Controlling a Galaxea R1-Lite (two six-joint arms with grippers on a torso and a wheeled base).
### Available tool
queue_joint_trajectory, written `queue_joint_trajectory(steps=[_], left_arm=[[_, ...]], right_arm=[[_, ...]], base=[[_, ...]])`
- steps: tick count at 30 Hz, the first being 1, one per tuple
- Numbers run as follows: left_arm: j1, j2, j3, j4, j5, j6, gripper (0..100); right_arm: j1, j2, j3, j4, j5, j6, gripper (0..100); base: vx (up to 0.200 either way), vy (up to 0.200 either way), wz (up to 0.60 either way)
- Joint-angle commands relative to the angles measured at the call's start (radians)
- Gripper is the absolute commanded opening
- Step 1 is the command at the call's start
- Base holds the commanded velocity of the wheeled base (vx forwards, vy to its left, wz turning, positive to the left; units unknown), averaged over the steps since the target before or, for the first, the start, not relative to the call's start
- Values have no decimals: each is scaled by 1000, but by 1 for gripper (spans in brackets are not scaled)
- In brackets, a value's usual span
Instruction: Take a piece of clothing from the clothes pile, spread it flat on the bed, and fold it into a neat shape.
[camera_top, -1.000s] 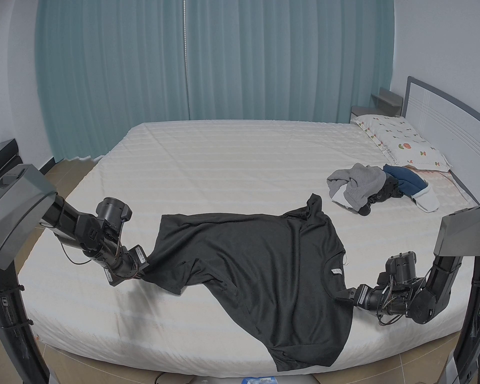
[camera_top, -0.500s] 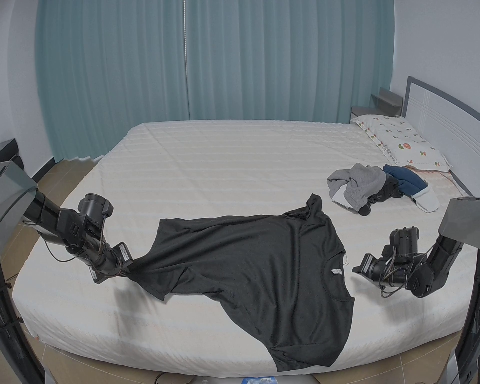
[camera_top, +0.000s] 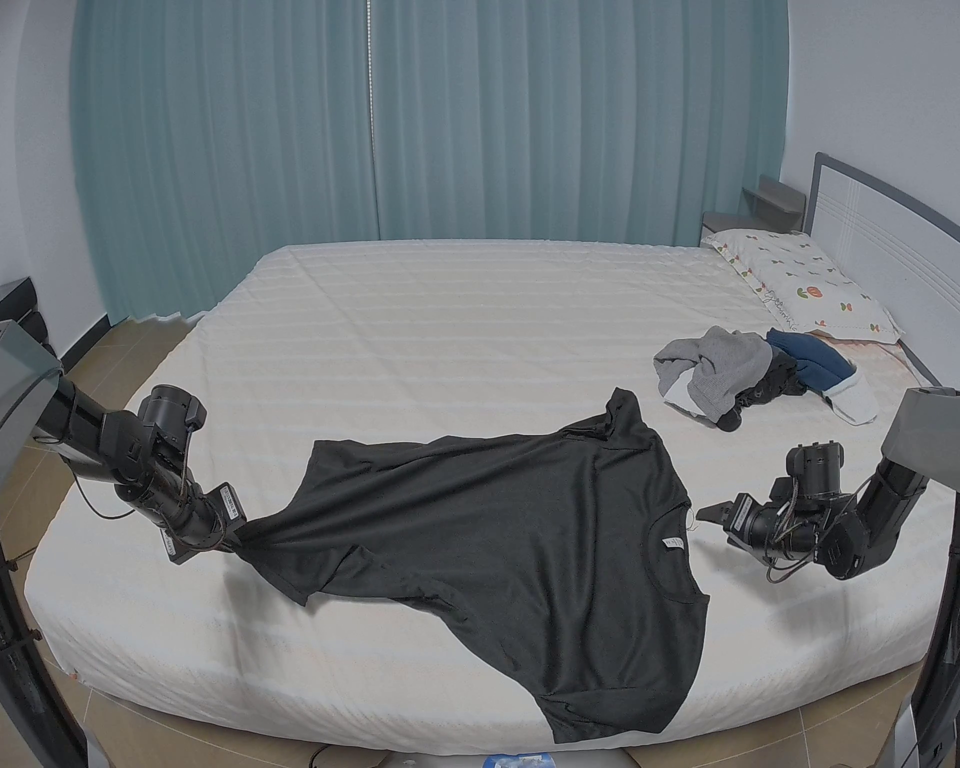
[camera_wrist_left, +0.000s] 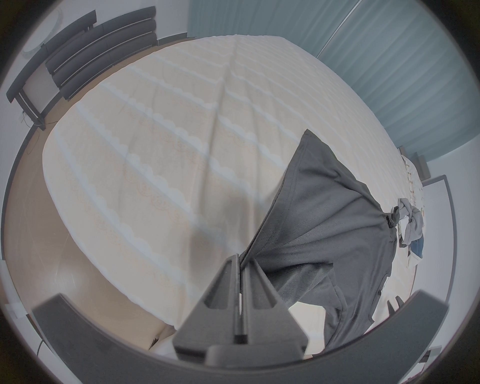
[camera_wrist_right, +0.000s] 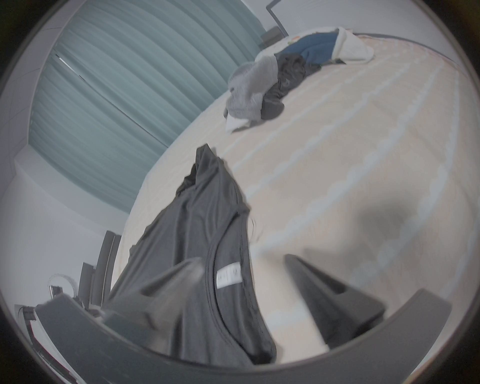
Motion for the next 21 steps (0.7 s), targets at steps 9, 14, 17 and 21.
queue_joint_trajectory(steps=[9, 14, 17, 21], left_arm=[[40, -26, 12, 54, -27, 49, 0], [54, -32, 12, 73, -29, 65, 0], [60, -32, 12, 73, -29, 66, 0], [63, -33, 9, 73, -29, 68, 0]], right_arm=[[94, -41, 176, -2, 86, -21, 100], [128, 14, 151, 5, 75, -26, 0], [128, 38, 147, 11, 62, -64, 0], [118, 58, 144, 11, 28, -92, 0]], base=[[0, 0, 0], [0, 0, 0], [0, 0, 0], [0, 0, 0]])
